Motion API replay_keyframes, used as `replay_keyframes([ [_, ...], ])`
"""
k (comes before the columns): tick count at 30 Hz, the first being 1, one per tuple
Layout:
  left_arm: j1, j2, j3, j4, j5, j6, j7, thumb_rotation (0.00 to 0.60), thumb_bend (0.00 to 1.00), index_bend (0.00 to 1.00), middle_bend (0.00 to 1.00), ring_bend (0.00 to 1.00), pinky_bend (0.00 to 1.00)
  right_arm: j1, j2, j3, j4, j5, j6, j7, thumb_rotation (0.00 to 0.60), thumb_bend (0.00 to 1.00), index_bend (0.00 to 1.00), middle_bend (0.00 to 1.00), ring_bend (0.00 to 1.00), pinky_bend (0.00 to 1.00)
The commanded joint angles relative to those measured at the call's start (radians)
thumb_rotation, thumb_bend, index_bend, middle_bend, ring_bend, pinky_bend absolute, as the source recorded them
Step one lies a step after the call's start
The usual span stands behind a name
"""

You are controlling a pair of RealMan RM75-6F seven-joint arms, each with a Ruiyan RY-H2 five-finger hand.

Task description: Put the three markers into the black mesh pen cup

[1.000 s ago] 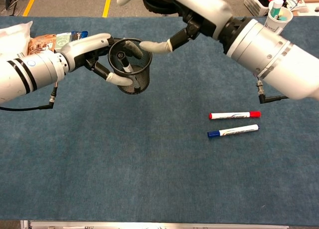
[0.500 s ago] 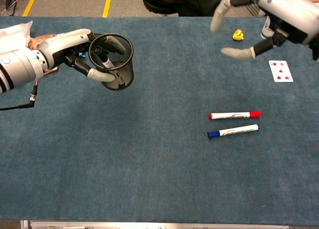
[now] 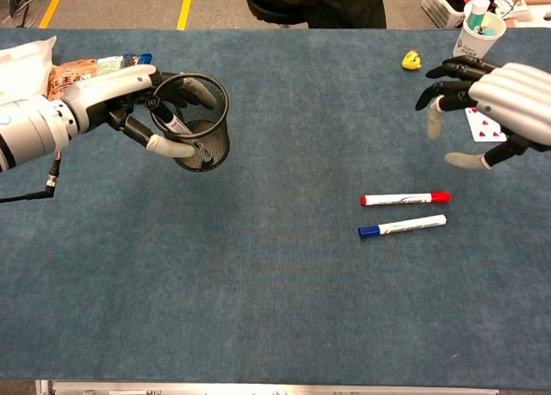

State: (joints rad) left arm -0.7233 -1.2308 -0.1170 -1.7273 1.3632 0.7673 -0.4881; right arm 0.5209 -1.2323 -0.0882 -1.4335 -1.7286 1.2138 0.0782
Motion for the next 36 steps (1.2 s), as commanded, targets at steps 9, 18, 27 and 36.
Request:
replay_keyframes([
  [9, 0.001, -0.002, 0.007, 0.003, 0.000, 0.000, -0.004, 0.502, 0.15, 0.28, 0.21, 0.16, 0.13, -0.012, -0.165, -0.002, 0.113, 0.029, -0.081, -0.109, 0.600, 0.21, 0.50, 0.28, 0.10, 0.04],
  [18, 0.007, -0.007, 0.015, 0.017, 0.011, 0.004, -0.026, 0.499, 0.15, 0.28, 0.21, 0.16, 0.13, 0.009, -0.261, 0.016, 0.174, 0.059, -0.148, -0.176, 0.600, 0.21, 0.50, 0.28, 0.10, 0.04],
  [27, 0.009, -0.004, 0.018, 0.031, 0.024, 0.006, -0.051, 0.498, 0.15, 0.28, 0.21, 0.16, 0.13, 0.028, -0.311, 0.031, 0.189, 0.086, -0.189, -0.217, 0.600, 0.21, 0.50, 0.28, 0.10, 0.04],
  [36, 0.014, -0.003, 0.023, 0.035, 0.036, 0.016, -0.064, 0.496, 0.15, 0.28, 0.21, 0.16, 0.13, 0.042, -0.328, 0.030, 0.184, 0.096, -0.215, -0.247, 0.600, 0.21, 0.52, 0.28, 0.10, 0.04],
])
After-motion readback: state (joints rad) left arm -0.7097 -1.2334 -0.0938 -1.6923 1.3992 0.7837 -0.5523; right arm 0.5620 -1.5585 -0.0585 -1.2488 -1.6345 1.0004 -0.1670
